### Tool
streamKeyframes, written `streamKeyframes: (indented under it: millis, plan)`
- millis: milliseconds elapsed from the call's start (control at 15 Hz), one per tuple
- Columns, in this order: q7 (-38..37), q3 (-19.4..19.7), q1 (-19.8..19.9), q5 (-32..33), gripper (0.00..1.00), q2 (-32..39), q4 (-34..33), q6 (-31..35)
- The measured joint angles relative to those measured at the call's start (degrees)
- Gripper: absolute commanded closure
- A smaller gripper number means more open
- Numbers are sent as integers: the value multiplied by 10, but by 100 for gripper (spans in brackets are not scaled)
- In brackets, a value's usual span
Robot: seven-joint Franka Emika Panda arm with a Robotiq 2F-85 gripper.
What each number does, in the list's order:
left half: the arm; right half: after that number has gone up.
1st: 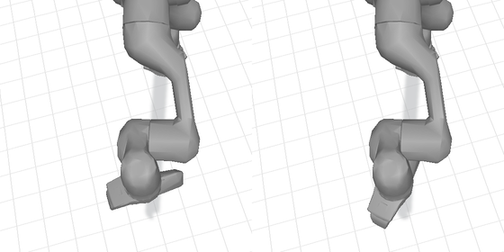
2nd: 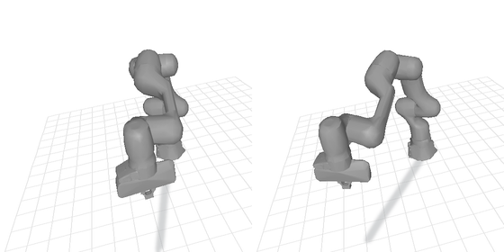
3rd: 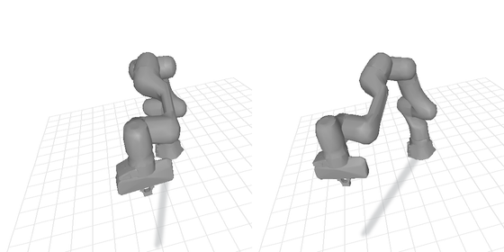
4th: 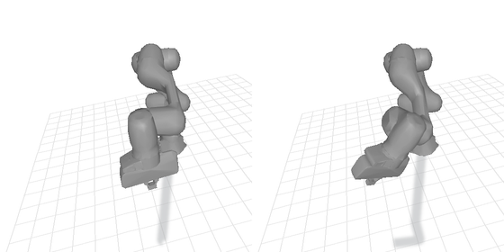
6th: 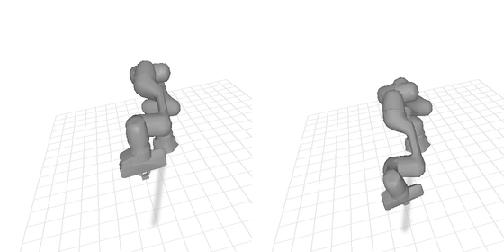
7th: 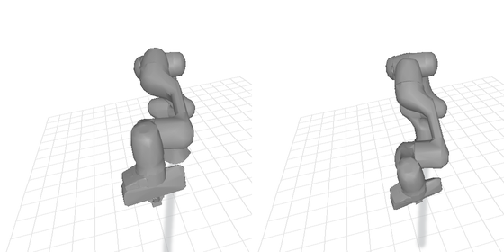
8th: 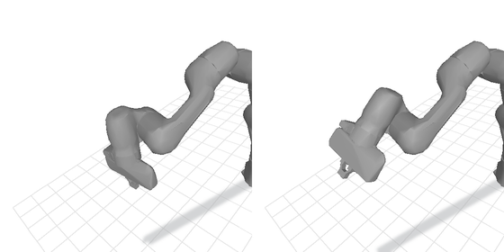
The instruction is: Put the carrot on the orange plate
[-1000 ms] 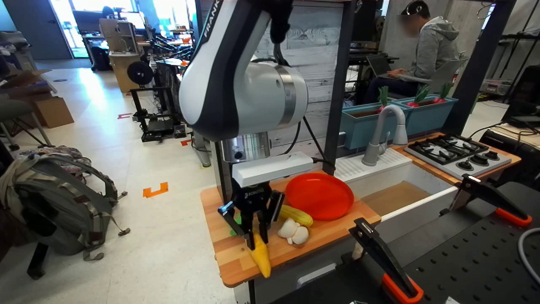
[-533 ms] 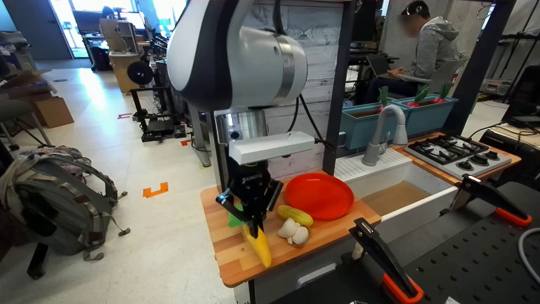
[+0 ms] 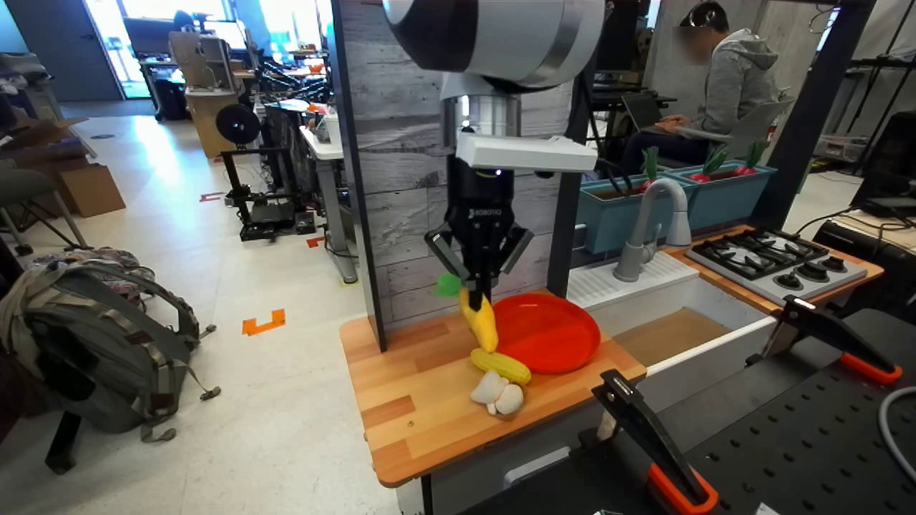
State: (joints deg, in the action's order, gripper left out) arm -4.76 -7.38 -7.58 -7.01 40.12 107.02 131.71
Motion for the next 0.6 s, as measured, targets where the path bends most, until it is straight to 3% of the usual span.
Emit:
streamKeyframes:
  millis: [333,600]
  plan:
    - [0,9,69,-54,98,1,-3,0]
    - [-6,21,95,-82,98,26,-20,8]
